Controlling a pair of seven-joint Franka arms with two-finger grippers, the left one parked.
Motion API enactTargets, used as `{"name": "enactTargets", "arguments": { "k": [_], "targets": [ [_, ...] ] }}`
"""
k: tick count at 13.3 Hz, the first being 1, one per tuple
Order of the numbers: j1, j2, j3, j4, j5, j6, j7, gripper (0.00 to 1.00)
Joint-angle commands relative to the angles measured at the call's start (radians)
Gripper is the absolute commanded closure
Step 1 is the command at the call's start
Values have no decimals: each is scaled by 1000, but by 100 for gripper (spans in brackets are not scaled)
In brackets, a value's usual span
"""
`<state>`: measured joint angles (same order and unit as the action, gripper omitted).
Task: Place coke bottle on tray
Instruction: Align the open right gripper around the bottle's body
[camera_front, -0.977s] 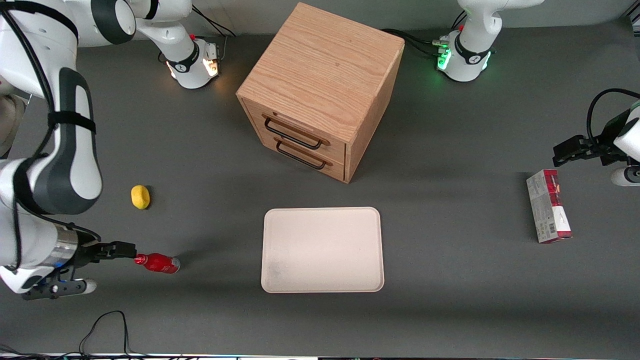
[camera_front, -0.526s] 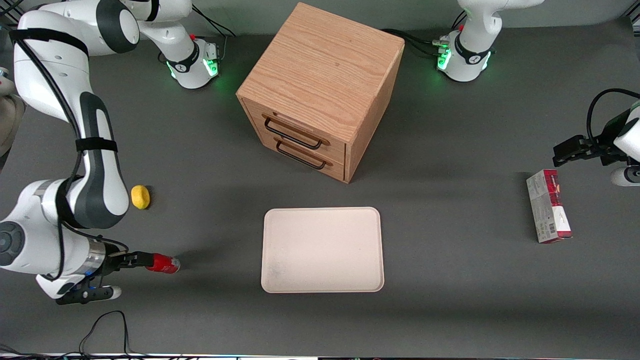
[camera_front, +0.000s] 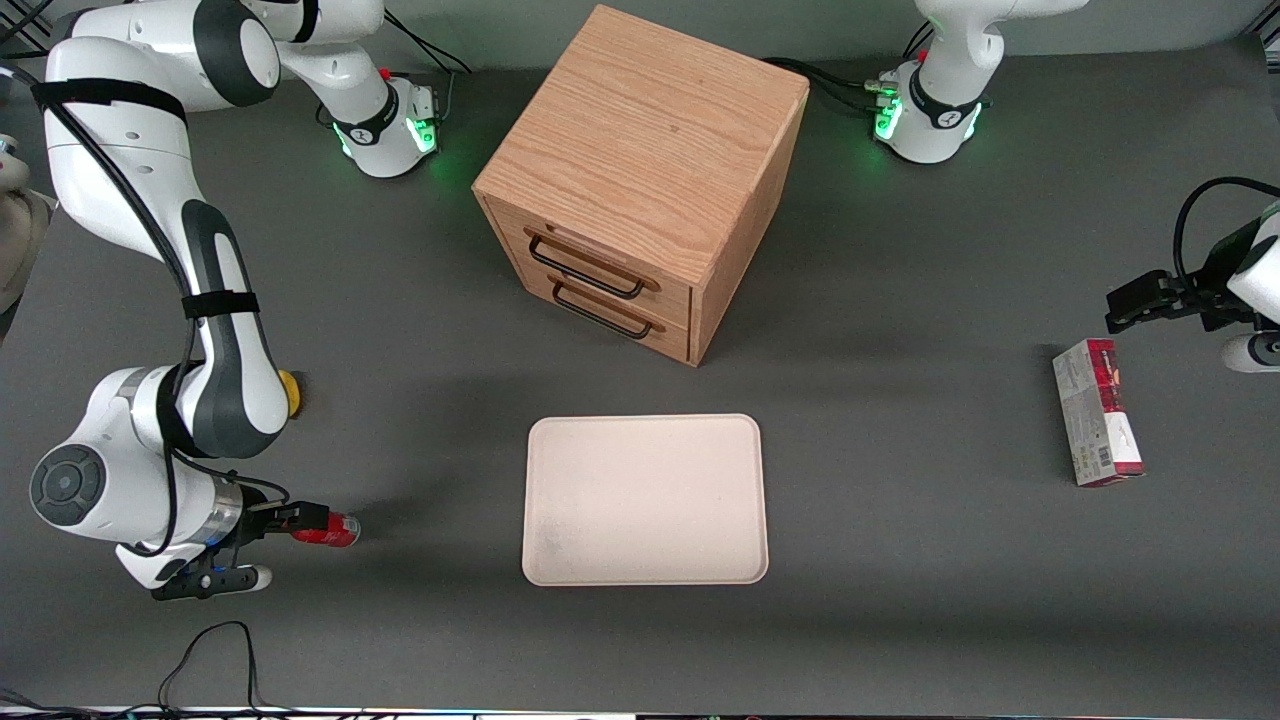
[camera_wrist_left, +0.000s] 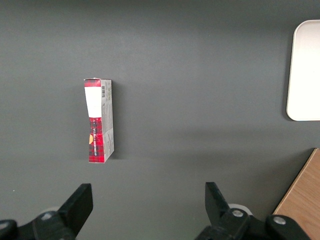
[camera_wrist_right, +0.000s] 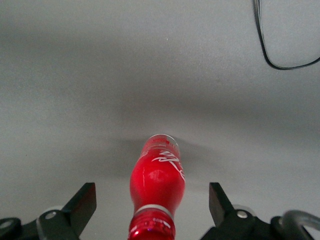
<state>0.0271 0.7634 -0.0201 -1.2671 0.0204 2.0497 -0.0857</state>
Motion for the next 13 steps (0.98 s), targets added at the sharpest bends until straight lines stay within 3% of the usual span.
{"name": "enactTargets", "arguments": {
  "k": [1,9,13],
  "targets": [
    [7,-56,-4,-66,18,24,11,0],
    [5,-78,-4,-83,18,18,6,1],
    [5,-78,-4,-80,16,17,4,64]
  ]
}}
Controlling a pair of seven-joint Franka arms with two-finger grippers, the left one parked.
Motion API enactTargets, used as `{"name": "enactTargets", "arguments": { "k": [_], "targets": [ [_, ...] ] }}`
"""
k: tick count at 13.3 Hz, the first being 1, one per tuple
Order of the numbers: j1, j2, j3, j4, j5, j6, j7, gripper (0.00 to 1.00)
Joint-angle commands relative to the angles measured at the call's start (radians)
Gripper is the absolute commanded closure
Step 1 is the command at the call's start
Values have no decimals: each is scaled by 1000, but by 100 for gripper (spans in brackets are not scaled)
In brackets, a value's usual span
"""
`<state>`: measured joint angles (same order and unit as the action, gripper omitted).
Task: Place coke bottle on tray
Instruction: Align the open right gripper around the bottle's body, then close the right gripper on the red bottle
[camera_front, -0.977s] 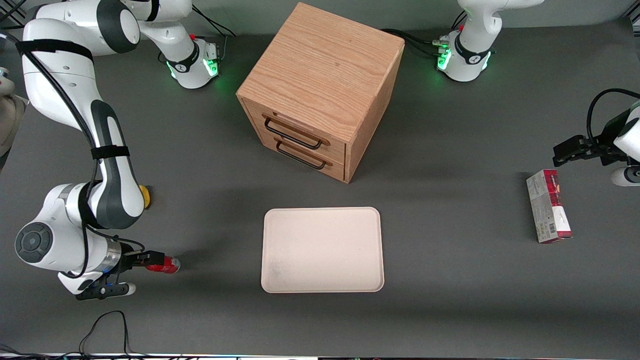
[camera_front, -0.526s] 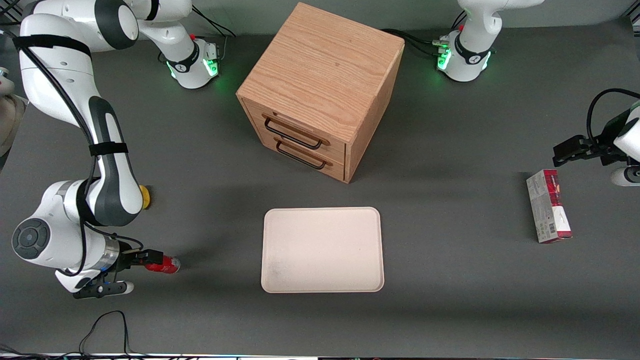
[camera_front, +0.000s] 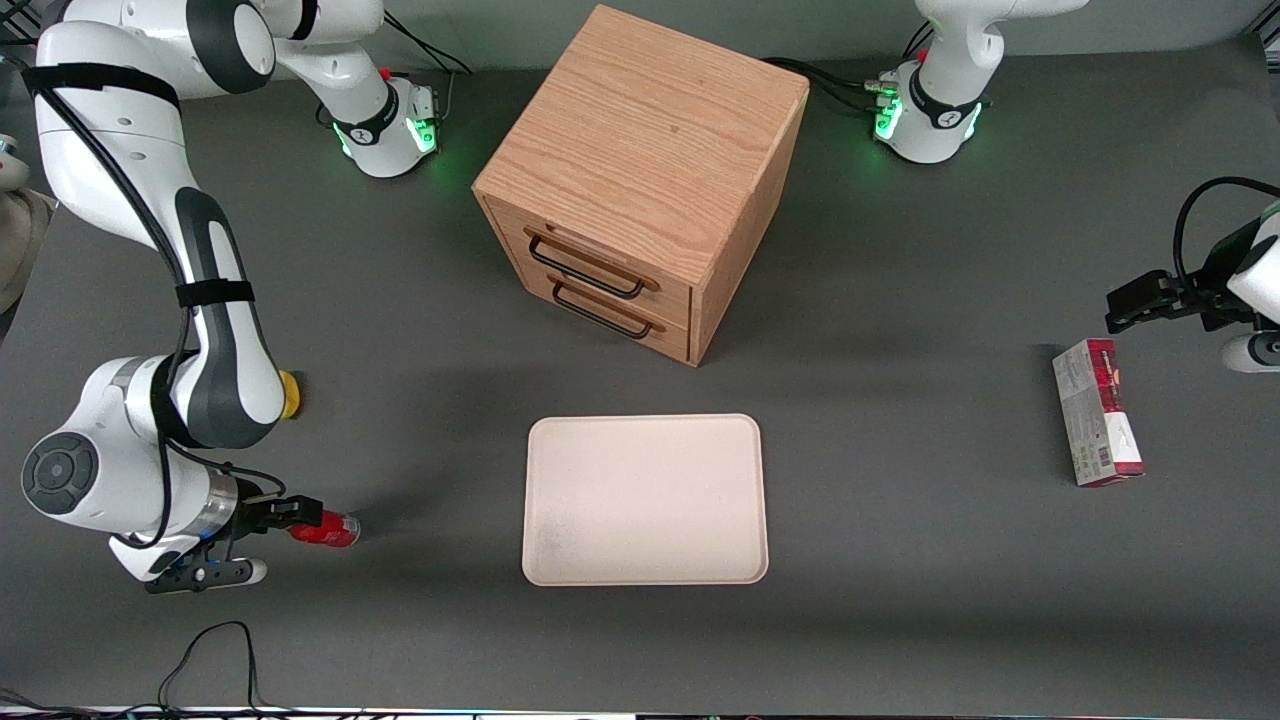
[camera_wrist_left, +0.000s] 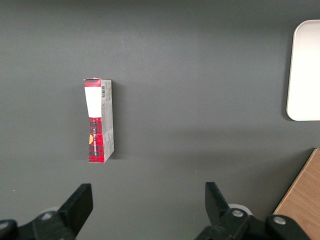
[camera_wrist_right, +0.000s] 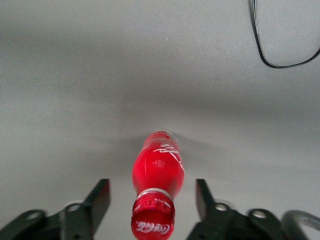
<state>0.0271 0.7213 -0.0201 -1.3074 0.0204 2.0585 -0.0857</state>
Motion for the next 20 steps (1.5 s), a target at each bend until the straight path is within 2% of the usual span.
{"name": "enactTargets", "arguments": {
  "k": [1,2,3,7,8,11,15,20],
  "targets": [
    [5,-36,-4,-39,16,8,3,78],
    [5,-36,-4,-39,16,6,3,86],
    [5,-36,-4,-39,16,6,3,90],
    [4,-54,-4,-13,15,-6,-20,91],
    [2,-68,-4,5,13,-47,-40,91],
    [-3,-71,-4,224,12,-320,-61,91],
    [-9,-94,-18,391,6,-541,-141,91],
    [-21,-253,-17,416,-7,-687,-146,90]
  ]
}}
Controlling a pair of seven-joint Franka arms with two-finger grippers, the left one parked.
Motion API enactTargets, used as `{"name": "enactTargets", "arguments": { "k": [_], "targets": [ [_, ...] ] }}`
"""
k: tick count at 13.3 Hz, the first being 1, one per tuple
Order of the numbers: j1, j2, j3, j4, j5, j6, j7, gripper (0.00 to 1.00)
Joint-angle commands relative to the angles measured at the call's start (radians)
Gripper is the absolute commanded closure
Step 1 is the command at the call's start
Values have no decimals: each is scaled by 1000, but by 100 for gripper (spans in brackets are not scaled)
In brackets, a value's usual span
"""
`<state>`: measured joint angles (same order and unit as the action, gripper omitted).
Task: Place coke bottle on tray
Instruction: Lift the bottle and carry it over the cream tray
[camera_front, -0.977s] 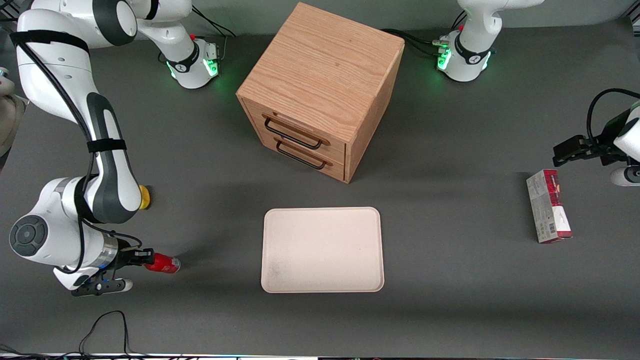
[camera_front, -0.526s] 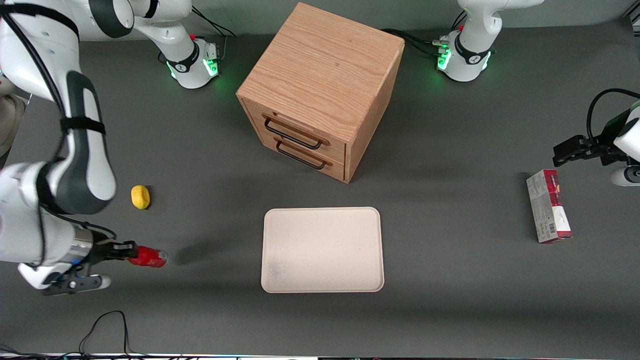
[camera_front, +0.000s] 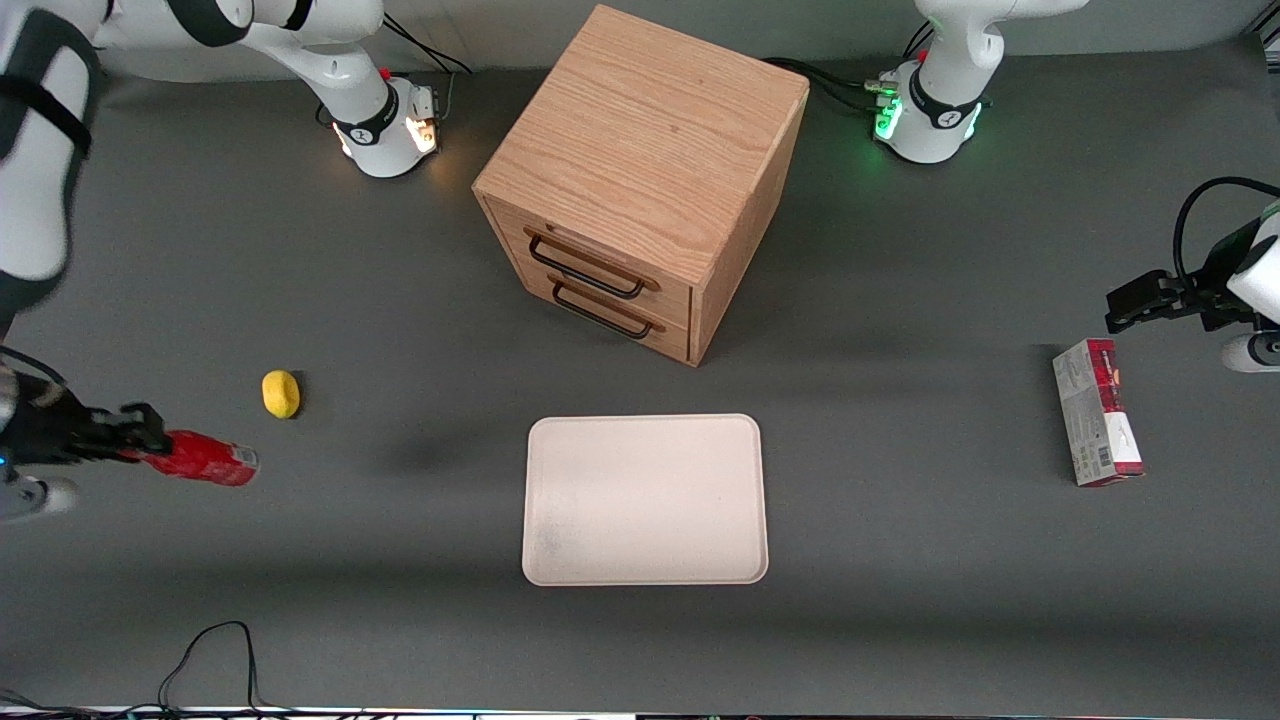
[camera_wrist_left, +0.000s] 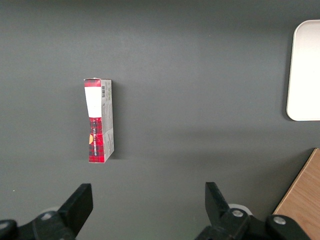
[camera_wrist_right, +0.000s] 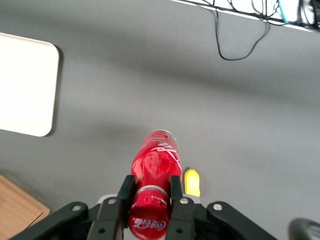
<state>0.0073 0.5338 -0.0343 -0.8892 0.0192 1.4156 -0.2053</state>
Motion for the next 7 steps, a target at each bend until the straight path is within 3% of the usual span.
{"name": "enactTargets", "arguments": {
  "k": [1,4,7],
  "targets": [
    [-1,-74,1,-1,-10,-47,-26,90],
    [13,-78,13,10,-8,-44,-26,90],
    [121,-69,27,26,-12,-5,-23,90]
  ]
}}
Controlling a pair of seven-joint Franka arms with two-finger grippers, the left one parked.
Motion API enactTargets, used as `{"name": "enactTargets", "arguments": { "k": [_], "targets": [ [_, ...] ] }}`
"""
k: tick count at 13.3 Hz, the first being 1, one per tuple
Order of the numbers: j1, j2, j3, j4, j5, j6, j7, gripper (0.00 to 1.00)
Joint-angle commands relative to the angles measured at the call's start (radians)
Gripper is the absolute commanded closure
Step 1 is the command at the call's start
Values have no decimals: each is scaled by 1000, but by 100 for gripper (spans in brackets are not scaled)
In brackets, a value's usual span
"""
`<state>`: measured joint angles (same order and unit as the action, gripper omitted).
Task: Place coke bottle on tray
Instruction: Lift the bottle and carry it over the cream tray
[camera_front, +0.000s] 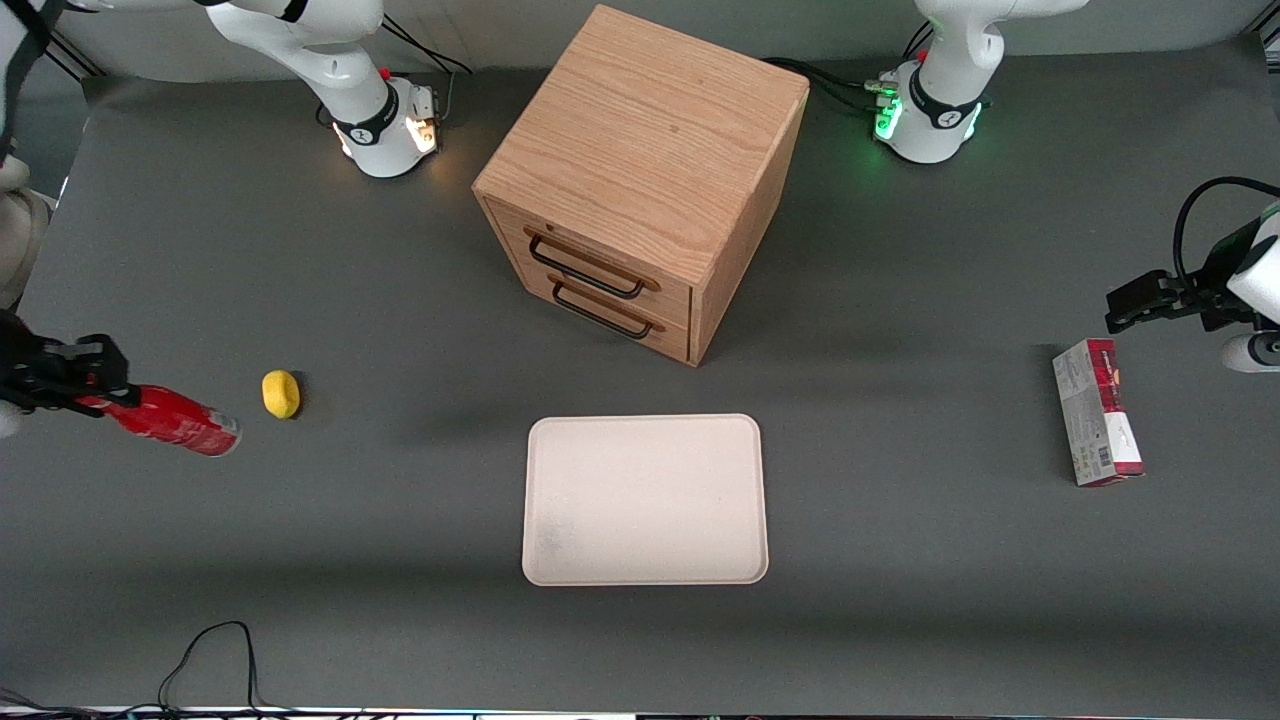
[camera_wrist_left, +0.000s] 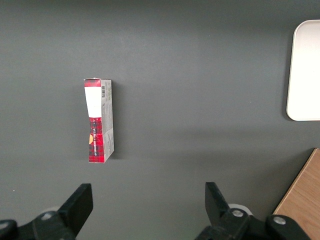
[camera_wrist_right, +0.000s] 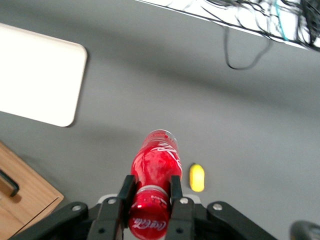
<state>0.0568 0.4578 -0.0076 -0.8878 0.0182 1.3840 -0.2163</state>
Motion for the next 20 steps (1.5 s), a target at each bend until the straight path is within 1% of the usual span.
{"name": "enactTargets", "arguments": {
  "k": [1,2,4,5,8,12,14,16,20],
  "targets": [
    [110,13,1,24,-12,45,-11,90],
    [165,18,0,24,-27,49,-5,90],
    [274,28,1,24,-110,84,-3,90],
    [317,41,1,24,-116,98,3,90],
    [397,56,18,24,-115,127,6,90],
    [411,73,86,23,-115,158,18,90],
    [410,110,86,21,-113,190,14,90],
    [405,178,83,20,-115,251,15,90],
    [385,329,75,12,-115,420,18,90]
  ]
}}
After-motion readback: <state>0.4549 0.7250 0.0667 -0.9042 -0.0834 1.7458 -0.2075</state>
